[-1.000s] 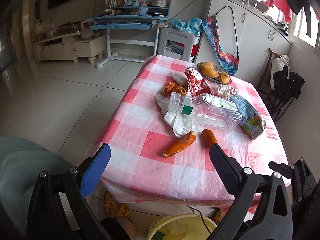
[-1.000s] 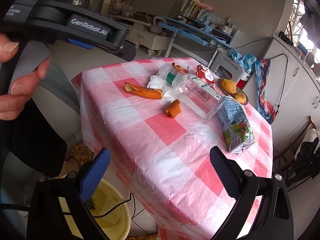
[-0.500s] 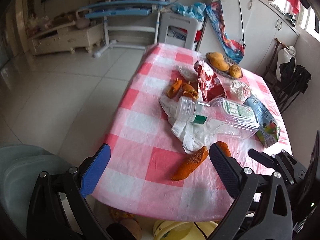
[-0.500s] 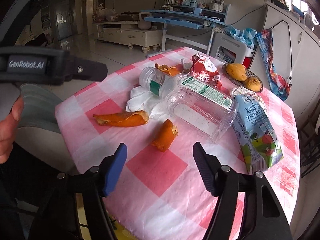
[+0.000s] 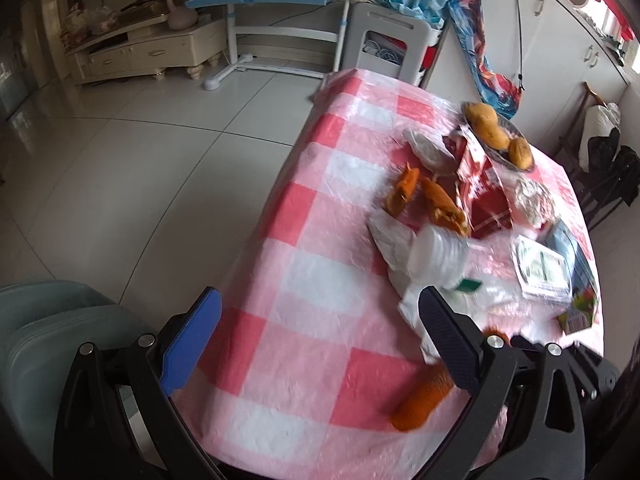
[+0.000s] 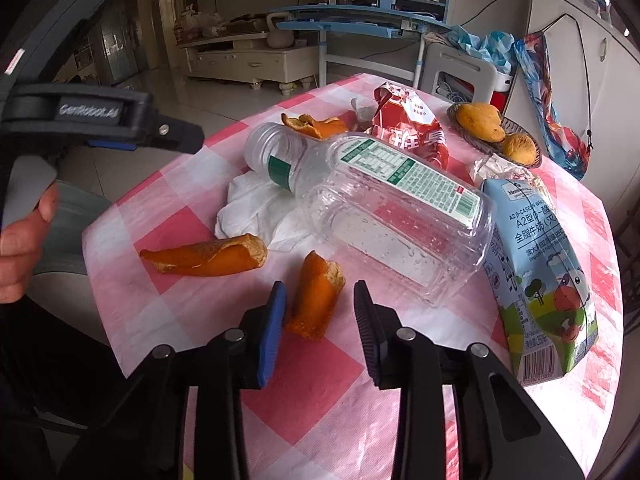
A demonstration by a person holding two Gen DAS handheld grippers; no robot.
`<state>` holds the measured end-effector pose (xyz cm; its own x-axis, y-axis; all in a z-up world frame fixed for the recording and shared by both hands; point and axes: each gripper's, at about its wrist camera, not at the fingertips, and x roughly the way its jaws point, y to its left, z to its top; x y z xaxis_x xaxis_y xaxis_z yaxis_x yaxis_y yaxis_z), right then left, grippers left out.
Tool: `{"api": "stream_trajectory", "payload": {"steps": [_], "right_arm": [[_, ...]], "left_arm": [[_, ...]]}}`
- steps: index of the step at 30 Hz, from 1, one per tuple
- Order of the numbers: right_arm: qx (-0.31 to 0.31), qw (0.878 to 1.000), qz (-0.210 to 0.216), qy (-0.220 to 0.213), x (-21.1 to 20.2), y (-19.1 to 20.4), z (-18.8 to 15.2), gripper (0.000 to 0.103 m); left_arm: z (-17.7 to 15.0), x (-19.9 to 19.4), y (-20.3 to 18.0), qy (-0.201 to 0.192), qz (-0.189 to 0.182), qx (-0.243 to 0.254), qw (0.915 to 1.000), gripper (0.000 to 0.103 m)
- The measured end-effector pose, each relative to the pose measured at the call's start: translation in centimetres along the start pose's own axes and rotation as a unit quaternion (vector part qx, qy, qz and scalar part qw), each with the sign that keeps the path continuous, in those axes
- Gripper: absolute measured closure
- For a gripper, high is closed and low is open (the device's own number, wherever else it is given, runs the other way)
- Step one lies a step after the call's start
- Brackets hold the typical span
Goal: Collect trash
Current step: 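Close the right tool on an orange peel while the left tool moves toward another peel, then lower the left tool onto the curled orange peel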
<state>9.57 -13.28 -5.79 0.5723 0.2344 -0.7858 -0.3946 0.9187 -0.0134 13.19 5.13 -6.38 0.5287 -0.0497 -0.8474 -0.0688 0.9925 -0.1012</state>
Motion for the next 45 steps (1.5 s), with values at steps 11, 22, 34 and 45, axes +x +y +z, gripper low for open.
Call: {"api": "stream_trajectory", "payload": {"steps": [11, 22, 34, 45], "right_arm": [[-0.006, 1.0, 0.001, 0.0, 0.2, 0.6, -0.1, 0.079], [-0.011, 1.0, 0.012, -0.004, 0.5, 0.7, 0.2, 0.079], [-0.005, 1.0, 0.022, -0.003, 0.5, 0.4, 0.3, 0.083], [-0.003, 1.0, 0.024, -0.005, 0.2, 0.7, -0.1, 0.084]], "left_arm": [[5.8, 2.7, -4.6, -0.044, -0.023, 0.045, 0.9977, 0.008], [7.1, 7.8, -5.1, 0.011, 0.012, 0.065, 0.9978, 0.022], [6.0, 8.3, -7.2, 0.017, 0.011, 0.129, 0.9915, 0.084], [6.2, 5.5, -5.1, -0.005, -0.039, 0.083, 0.9957, 0.089]]}}
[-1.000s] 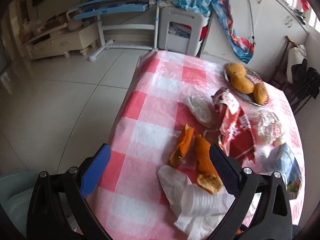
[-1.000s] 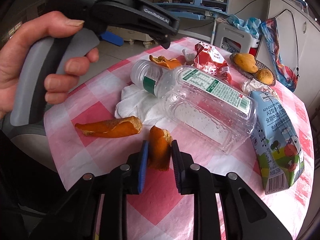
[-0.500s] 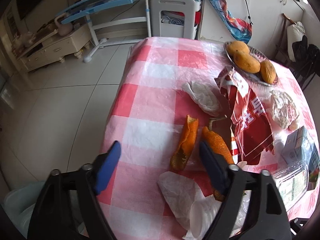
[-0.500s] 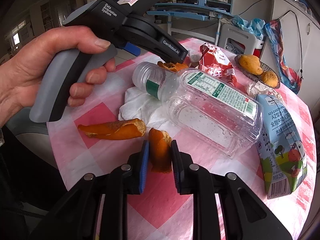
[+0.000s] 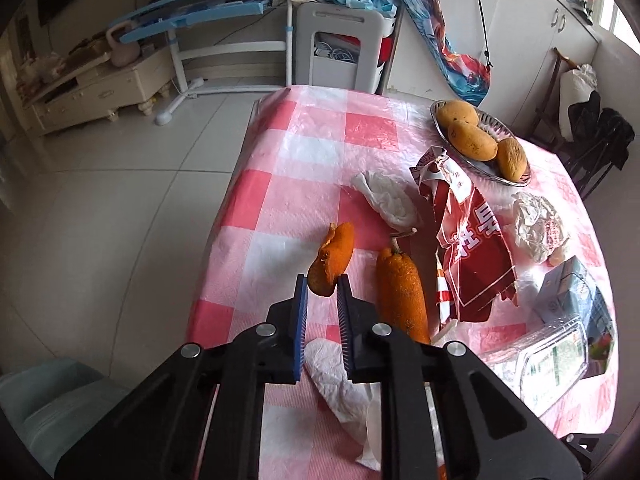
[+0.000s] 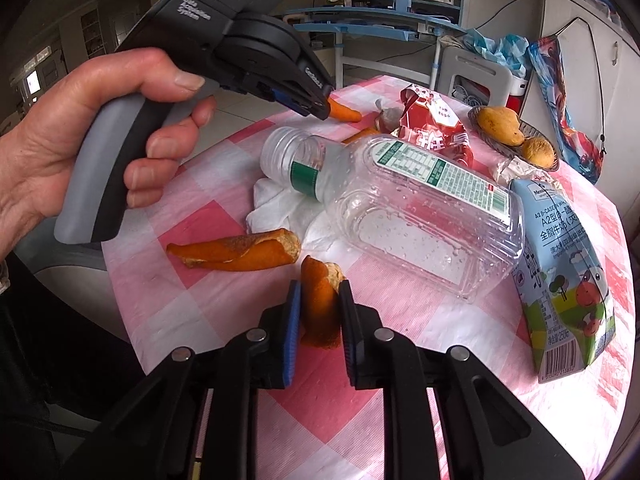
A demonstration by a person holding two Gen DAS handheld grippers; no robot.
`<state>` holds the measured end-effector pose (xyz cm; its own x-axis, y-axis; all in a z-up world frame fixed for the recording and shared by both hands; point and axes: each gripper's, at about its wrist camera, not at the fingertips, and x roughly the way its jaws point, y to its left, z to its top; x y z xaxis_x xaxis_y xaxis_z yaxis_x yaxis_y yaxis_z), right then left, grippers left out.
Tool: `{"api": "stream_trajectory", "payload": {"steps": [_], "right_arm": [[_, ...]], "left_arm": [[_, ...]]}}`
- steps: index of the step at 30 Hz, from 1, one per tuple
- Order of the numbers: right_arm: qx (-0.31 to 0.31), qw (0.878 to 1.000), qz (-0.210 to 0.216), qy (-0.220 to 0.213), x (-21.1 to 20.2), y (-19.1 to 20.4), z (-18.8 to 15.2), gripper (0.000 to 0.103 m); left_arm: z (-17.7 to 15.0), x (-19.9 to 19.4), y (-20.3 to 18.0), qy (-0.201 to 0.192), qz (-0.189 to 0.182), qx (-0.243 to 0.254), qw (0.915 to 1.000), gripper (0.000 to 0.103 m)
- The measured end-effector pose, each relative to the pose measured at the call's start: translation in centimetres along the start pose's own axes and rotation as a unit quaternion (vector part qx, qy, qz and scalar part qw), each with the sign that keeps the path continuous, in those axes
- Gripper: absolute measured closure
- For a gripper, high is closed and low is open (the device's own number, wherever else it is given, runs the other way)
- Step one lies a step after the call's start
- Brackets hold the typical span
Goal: Collect trash
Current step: 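Lower the left tool onto the curled orange peel, then close the left tool on the orange peel and lift it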
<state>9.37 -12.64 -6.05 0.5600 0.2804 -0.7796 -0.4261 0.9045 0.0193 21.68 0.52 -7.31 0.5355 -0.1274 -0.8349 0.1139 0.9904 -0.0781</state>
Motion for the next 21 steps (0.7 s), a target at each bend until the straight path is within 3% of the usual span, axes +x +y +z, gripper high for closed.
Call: {"api": "stream_trajectory", "payload": {"steps": [7, 12, 14, 16, 21], "right_arm": [[0.002, 1.0, 0.003, 0.0, -0.2, -0.1, -0.1, 0.084], [0.0, 1.0, 0.004, 0.002, -0.3, 0.0, -0.3, 0.084], [0.002, 1.0, 0.007, 0.003, -0.2, -0.2, -0.1, 0.084], [0.003, 1.0, 0.008, 0.004, -0.1, -0.2, -0.1, 0.084], [0.002, 1.0, 0.013, 0.004, 0.0, -0.5, -0.1, 0.084]], "left_arm": [[-0.3, -1.9, 0.9, -0.016, -0.008, -0.008, 0.9998, 0.089], [-1.6, 0.0, 0.7, 0.05, 0.014, 0.035, 0.998, 0.088], [-1.8, 0.4, 1.0, 0.061, 0.015, 0.041, 0.9971, 0.078], [-1.5, -0.1, 1.3, 0.047, 0.026, 0.041, 0.9977, 0.052], [-0.5, 0.1, 0.8, 0.024, 0.034, 0.057, 0.9975, 0.049]]}}
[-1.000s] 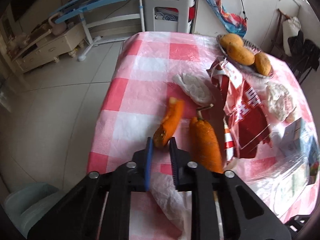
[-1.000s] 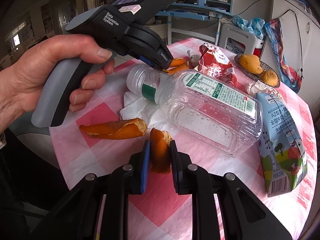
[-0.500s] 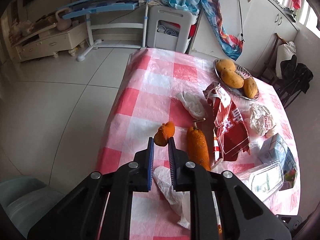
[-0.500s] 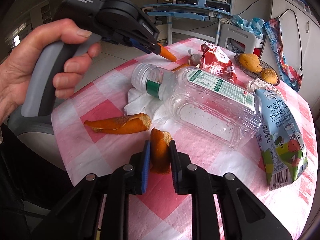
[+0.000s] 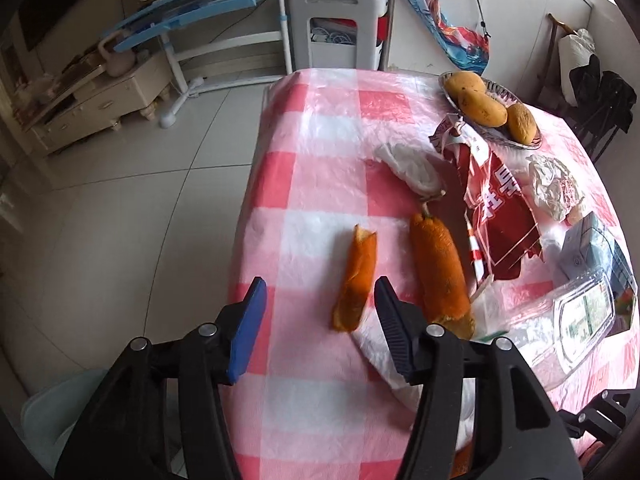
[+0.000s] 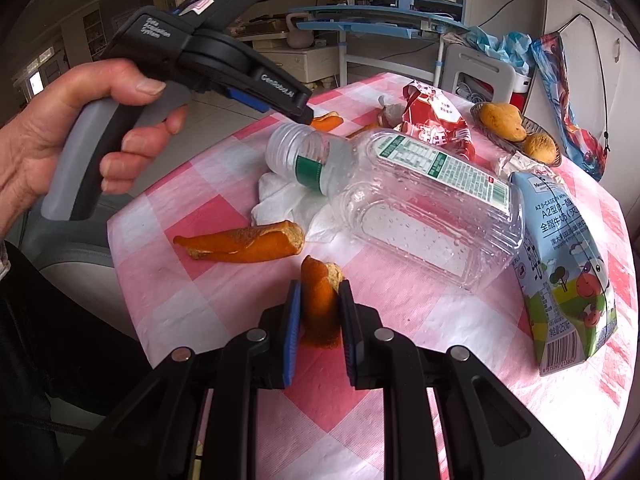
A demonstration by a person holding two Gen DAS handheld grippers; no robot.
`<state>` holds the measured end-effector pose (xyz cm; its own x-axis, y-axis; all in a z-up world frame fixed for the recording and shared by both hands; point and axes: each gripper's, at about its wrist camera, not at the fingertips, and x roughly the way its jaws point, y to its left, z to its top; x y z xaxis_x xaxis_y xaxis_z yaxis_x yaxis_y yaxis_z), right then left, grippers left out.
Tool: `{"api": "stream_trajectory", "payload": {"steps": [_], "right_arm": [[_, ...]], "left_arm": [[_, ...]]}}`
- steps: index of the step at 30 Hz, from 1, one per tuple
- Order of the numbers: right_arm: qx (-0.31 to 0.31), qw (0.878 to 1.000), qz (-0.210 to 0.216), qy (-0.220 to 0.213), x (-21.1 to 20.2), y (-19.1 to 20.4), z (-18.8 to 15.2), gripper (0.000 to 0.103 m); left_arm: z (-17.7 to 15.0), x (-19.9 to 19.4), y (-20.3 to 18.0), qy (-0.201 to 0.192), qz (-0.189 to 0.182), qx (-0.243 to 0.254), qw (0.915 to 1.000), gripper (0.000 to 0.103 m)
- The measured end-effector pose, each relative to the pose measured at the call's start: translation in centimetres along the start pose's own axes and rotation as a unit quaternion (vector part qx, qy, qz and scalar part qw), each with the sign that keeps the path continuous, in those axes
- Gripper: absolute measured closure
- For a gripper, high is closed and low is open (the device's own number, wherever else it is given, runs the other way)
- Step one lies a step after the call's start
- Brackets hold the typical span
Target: Collect trash
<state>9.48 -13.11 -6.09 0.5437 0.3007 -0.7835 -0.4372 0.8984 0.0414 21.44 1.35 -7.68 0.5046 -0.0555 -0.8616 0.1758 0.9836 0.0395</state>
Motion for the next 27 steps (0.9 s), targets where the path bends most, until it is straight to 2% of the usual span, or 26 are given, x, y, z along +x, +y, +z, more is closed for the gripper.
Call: {"api": "stream_trajectory", "payload": {"steps": [5, 6, 7, 8, 9, 14, 20, 23, 27], "right_arm": [[-0.002, 1.0, 0.002, -0.001, 0.0, -0.1, -0.1, 0.084], [-0.002, 1.0, 0.003, -0.001, 0.0, -0.1, -0.1, 0.084], [-0.001, 1.0, 0.004, -0.001, 0.0, -0.1, -0.1, 0.084], [0.0, 1.0, 0.005, -0.001, 0.0, -0.1, -0.1, 0.084], [0.0, 1.0, 0.005, -0.002, 0.0, -0.2, -0.1, 0.084], [0.009, 1.0, 0.006, -0.006, -0.2, -0.5, -0.3, 0.084], [0.018, 1.0, 0.0, -0.009, -0.3, -0.5, -0.4, 0.085], [0.022, 1.0, -0.004, -0.01, -0.4, -0.4, -0.5, 0.085], [0.02, 1.0, -0.009, -0.012, -0.5, -0.1, -0.8, 0.085]], "left_arm": [[0.3, 1.2, -1.6, 0.003, 0.016, 0.03, 0.9994, 0.049], [0.4, 1.5, -1.6, 0.008, 0.014, 0.026, 0.9995, 0.056], [0.3, 1.8, -1.5, 0.015, 0.008, 0.021, 0.9996, 0.073], [0.3, 1.9, -1.4, 0.014, 0.004, 0.011, 0.9998, 0.076], [0.3, 2.0, -1.3, 0.016, 0.006, 0.006, 0.9998, 0.087], [-0.1, 0.2, -0.3, -0.007, 0.003, -0.035, 0.9994, 0.089], [-1.8, -5.7, 1.3, -0.072, 0.012, -0.069, 0.9949, 0.089], [-3.1, -8.3, 2.2, -0.096, 0.002, -0.085, 0.9917, 0.089], [-5.1, -10.8, 2.8, -0.109, -0.016, -0.102, 0.9887, 0.089]]}}
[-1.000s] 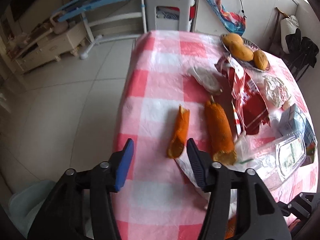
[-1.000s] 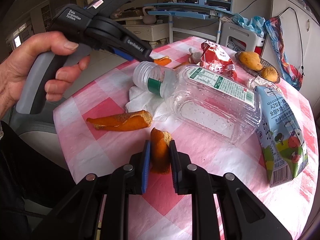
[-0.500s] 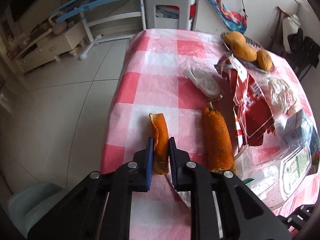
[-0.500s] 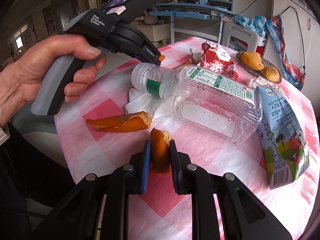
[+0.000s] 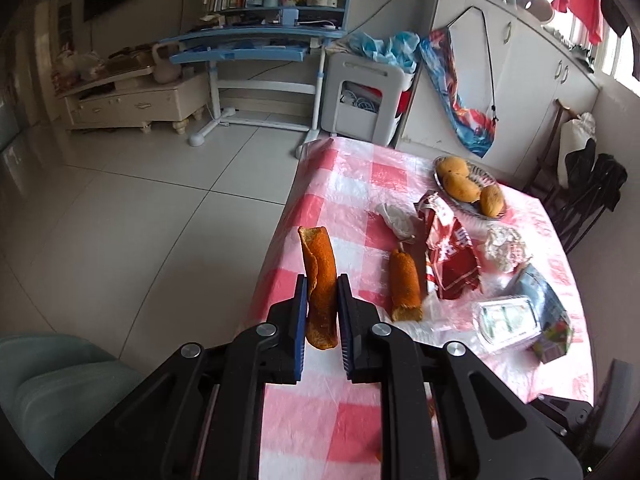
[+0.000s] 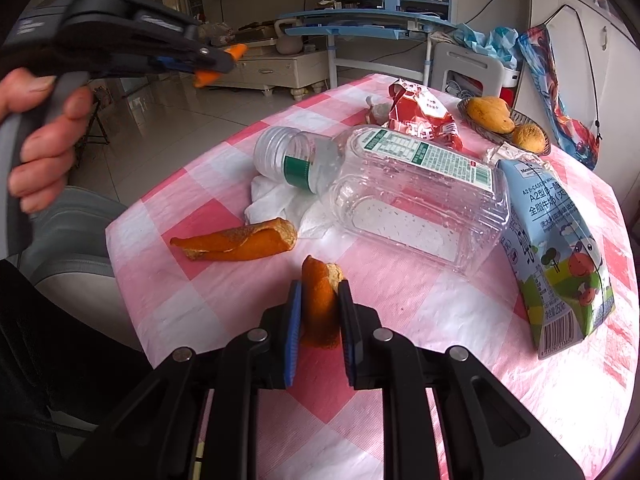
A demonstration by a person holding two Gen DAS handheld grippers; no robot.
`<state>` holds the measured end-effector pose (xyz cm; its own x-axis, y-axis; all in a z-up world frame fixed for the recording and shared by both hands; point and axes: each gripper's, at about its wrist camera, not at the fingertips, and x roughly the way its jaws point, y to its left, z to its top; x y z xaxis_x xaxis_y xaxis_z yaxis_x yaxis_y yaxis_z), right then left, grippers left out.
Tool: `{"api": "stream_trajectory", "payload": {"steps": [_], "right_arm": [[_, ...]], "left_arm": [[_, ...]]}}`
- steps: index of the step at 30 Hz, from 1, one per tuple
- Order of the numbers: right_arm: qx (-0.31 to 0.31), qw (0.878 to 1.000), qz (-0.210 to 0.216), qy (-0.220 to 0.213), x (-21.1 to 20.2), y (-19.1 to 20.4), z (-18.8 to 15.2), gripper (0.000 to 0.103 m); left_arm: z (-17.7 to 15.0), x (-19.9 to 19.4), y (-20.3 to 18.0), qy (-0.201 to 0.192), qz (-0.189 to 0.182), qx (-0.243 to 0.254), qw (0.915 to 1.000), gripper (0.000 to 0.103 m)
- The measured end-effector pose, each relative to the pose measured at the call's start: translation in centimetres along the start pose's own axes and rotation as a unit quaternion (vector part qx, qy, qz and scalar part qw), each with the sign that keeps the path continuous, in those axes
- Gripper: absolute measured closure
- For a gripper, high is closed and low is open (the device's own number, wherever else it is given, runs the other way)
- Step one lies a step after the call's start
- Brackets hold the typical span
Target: Collect trash
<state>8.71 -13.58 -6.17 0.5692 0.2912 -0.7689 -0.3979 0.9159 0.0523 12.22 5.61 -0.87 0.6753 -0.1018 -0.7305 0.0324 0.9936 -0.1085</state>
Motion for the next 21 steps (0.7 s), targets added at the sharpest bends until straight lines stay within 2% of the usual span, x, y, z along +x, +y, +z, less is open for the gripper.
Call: {"api": "stream_trajectory", "payload": {"steps": [9, 21], "right_arm": [[-0.006, 1.0, -0.005, -0.002, -0.5, 0.7, -0.6, 0.084], [-0.013, 1.0, -0.011, -0.002, -1.2, 1.0, -1.3, 0.085]], "left_arm": [[-3.3, -3.5, -0.4, -0.005, -0.01, 0.007, 0.9999, 0.089], [-5.2, -4.2, -1.3, 0.001, -0.013, 0.018, 0.9998, 0.089]]}}
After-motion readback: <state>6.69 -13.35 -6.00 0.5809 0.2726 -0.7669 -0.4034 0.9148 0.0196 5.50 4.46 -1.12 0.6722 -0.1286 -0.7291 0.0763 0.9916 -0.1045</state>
